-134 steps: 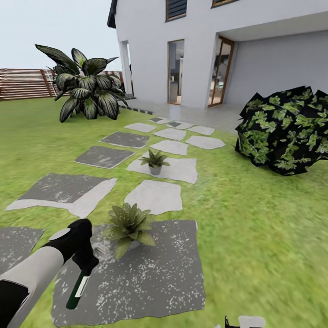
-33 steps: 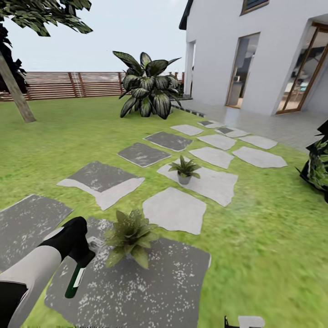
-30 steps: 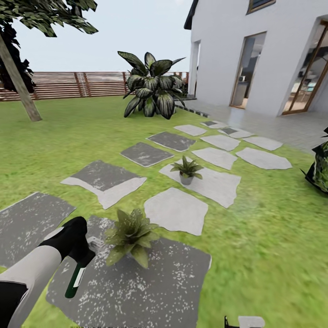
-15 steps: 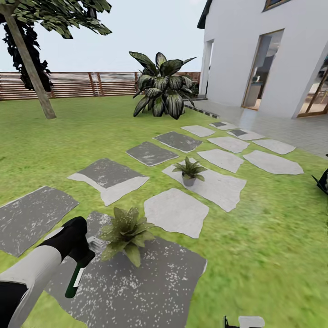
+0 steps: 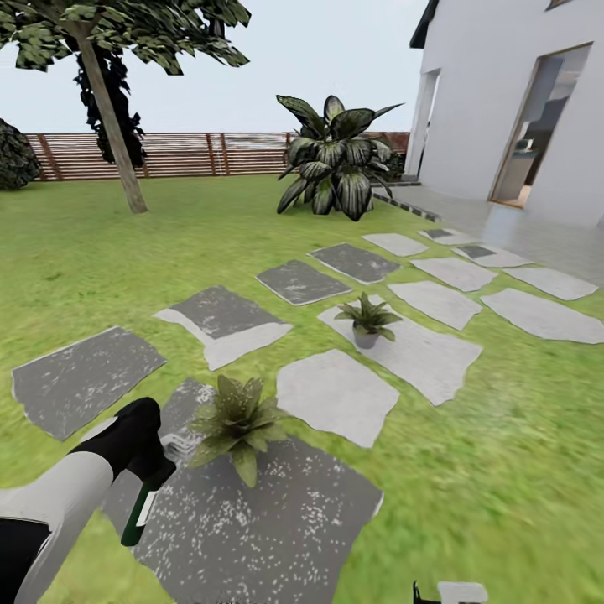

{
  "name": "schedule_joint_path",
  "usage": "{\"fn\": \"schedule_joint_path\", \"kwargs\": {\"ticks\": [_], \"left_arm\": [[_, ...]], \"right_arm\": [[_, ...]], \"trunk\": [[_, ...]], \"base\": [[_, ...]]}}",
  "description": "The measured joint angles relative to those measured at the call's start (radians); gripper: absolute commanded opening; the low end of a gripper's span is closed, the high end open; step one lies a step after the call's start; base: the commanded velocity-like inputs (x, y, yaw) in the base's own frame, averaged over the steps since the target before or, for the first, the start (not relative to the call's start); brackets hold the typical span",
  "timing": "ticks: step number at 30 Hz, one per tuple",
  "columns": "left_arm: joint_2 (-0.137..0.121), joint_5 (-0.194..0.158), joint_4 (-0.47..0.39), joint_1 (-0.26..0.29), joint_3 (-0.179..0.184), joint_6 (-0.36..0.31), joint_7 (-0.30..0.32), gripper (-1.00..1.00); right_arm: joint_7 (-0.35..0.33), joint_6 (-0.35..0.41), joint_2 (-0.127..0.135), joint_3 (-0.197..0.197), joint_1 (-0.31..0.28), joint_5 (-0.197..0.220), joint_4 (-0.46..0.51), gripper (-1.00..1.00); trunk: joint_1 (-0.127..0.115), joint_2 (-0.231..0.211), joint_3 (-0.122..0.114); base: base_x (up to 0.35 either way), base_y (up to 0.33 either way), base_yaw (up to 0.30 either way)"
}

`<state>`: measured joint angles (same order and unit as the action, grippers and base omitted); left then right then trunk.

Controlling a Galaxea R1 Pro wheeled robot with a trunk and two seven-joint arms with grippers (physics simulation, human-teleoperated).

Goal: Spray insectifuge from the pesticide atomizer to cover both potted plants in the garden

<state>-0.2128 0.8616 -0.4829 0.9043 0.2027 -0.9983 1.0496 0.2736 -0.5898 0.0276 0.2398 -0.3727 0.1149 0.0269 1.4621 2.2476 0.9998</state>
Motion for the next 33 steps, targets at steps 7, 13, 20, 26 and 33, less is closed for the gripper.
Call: {"fn": "schedule_joint_path", "kwargs": {"ticks": [7, 13, 20, 26, 33], "left_arm": [[0.000, 0.000, -0.002, 0.000, -0.003, 0.000, 0.000, -1.00], [0.000, 0.000, -0.003, 0.000, -0.004, 0.000, 0.000, -1.00], [0.000, 0.000, -0.003, 0.000, -0.004, 0.001, 0.000, -1.00], [0.000, 0.000, -0.003, 0.000, -0.004, 0.001, 0.000, -1.00], [0.000, 0.000, -0.004, 0.000, -0.004, 0.000, 0.000, -1.00]], "right_arm": [[0.000, 0.000, 0.000, 0.000, 0.000, 0.000, 0.000, 1.00], [0.000, 0.000, 0.000, 0.000, 0.000, 0.001, 0.001, 1.00], [-0.001, 0.000, 0.009, 0.000, 0.000, -0.004, -0.001, 1.00], [-0.001, 0.000, 0.008, 0.000, 0.000, -0.003, -0.001, 1.00], [0.000, 0.000, 0.006, 0.001, 0.000, -0.003, 0.000, 1.00]], "trunk": [[0.000, 0.000, 0.000], [0.000, 0.000, 0.000], [0.000, 0.000, 0.000], [0.000, 0.000, 0.000], [0.000, 0.000, 0.000]], "base": [[0.094, -0.274, 0.277], [0.010, -0.276, 0.209], [0.000, -0.276, 0.021], [0.000, -0.276, 0.000], [0.000, -0.276, 0.086]]}}
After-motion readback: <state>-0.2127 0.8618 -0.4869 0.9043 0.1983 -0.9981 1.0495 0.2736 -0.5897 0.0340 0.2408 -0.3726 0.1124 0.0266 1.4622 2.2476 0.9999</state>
